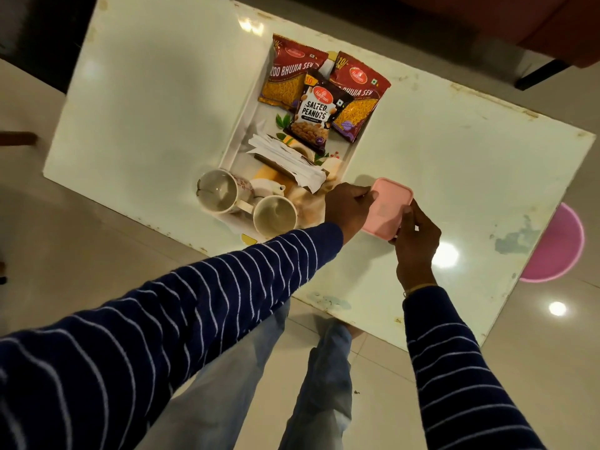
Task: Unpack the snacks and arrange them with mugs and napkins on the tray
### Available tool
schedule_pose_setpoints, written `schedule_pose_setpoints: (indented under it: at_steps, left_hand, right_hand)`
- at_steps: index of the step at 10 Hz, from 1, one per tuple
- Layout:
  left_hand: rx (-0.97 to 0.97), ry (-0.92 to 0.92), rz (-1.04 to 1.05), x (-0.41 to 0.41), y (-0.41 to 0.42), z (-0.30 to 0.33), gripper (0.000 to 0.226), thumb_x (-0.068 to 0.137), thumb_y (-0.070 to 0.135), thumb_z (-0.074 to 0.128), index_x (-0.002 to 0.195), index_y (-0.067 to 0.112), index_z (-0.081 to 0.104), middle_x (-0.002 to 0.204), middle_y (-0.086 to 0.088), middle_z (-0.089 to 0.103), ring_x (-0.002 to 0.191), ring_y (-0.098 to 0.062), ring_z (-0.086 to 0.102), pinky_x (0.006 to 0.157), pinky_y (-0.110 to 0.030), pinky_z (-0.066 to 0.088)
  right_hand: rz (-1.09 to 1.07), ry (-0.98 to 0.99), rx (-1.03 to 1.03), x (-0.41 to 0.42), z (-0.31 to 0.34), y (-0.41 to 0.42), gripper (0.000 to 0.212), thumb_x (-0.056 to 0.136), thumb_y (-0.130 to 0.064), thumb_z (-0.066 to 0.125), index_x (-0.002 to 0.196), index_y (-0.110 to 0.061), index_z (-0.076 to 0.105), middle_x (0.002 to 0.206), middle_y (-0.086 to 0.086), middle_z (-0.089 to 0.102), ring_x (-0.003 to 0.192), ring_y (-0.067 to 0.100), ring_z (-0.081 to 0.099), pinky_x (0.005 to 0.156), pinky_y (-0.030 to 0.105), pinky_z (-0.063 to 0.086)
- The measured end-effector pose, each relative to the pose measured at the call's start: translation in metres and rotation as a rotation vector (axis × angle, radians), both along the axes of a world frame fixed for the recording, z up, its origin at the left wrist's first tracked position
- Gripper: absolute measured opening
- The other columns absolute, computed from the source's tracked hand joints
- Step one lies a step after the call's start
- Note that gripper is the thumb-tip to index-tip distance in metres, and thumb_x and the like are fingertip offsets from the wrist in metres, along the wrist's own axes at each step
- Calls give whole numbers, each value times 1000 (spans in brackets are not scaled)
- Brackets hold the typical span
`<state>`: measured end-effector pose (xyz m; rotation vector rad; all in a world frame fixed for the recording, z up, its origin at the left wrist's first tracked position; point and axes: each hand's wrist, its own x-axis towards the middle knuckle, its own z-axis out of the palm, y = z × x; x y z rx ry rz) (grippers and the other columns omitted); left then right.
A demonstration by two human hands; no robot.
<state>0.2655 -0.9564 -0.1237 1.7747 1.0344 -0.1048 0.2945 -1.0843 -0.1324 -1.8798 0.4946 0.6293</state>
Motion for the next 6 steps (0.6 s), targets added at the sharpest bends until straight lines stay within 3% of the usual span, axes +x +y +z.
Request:
schedule_pose_setpoints:
  at_steps: [1,2,3,4,5,6]
  left_hand:
    - [-22,11,0,1,0,2,25,91,21,69,107,3,75,94,-13,76,85,-23,67,79,-28,52]
    - [-14,34,-49,5,7,6,27,91,24,68,98,-1,77,87,-16,76,83,-31,69,79,-39,56]
    - [28,97,-171,5,9,15,33,93,30,66,102,0,76,95,-17,75,91,-32,68,85,-41,53]
    - [51,124,-226,6,15,42,53,92,43,63,131,7,61,121,-13,68,114,-25,61,102,-35,44]
    - [99,6,-267,3,26,74,65,91,47,63,143,11,48,138,-10,58,129,-23,51,110,-35,37]
    - [398,-67,-594,-10,52,142,68,94,52,54,149,14,39,152,-8,43,144,-22,33,116,-40,31]
  right_hand:
    - [-51,37,35,1,-1,0,32,100,-28,57,131,-22,66,119,2,71,111,28,66,82,46,61]
    - [-28,72,8,9,4,-2,29,99,-25,59,124,-16,70,111,7,74,102,30,70,81,46,61]
    - [30,67,-49,9,14,-5,24,99,-22,57,111,-10,74,97,8,74,90,28,70,85,50,60]
    - [171,-13,-198,18,44,-1,36,102,-35,49,107,-6,70,100,5,64,96,21,56,98,36,47]
    - [267,-95,-308,18,78,3,47,103,-43,45,127,-6,61,122,12,64,118,28,56,107,37,39]
    - [348,-290,-335,-8,150,-4,57,102,-38,48,149,-5,41,150,17,47,139,32,44,117,42,33]
